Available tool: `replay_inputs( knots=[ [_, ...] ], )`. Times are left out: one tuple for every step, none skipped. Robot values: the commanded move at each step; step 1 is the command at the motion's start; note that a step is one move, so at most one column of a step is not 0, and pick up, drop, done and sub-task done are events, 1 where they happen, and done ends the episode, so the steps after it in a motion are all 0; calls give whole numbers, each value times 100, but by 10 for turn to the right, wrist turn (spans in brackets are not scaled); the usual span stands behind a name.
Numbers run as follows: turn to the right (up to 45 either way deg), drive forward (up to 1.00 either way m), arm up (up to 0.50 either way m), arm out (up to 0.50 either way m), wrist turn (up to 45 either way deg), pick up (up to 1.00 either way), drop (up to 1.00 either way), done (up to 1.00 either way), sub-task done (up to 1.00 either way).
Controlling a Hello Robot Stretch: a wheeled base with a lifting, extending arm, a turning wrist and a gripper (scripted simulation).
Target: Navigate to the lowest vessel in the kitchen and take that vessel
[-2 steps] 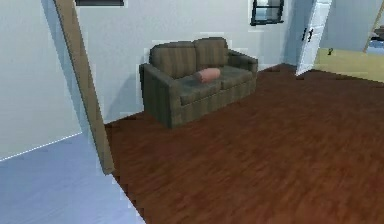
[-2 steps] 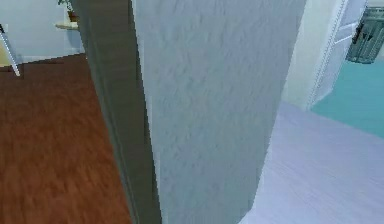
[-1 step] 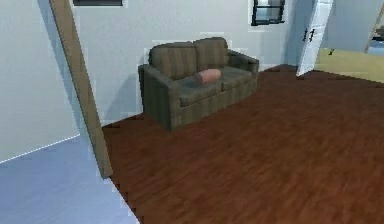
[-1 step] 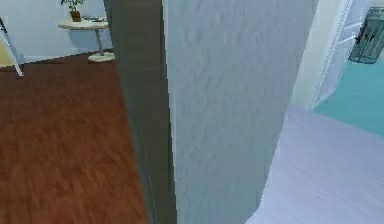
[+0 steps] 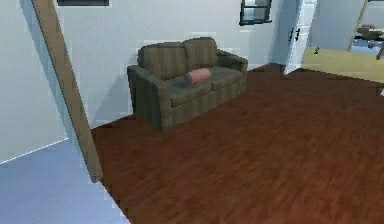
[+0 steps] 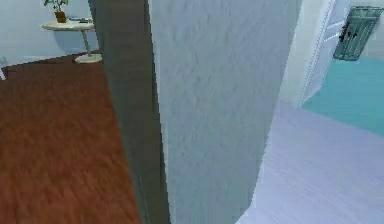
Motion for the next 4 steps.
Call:
replay_inputs(
  knots=[
    [-420,0,0,0,0,0,0,0,0],
    [0,30,0,0,0,0,0,0,0],
    [450,0,0,0,0,0,0,0,0],
    [420,0,0,0,0,0,0,0,0]
  ],
)
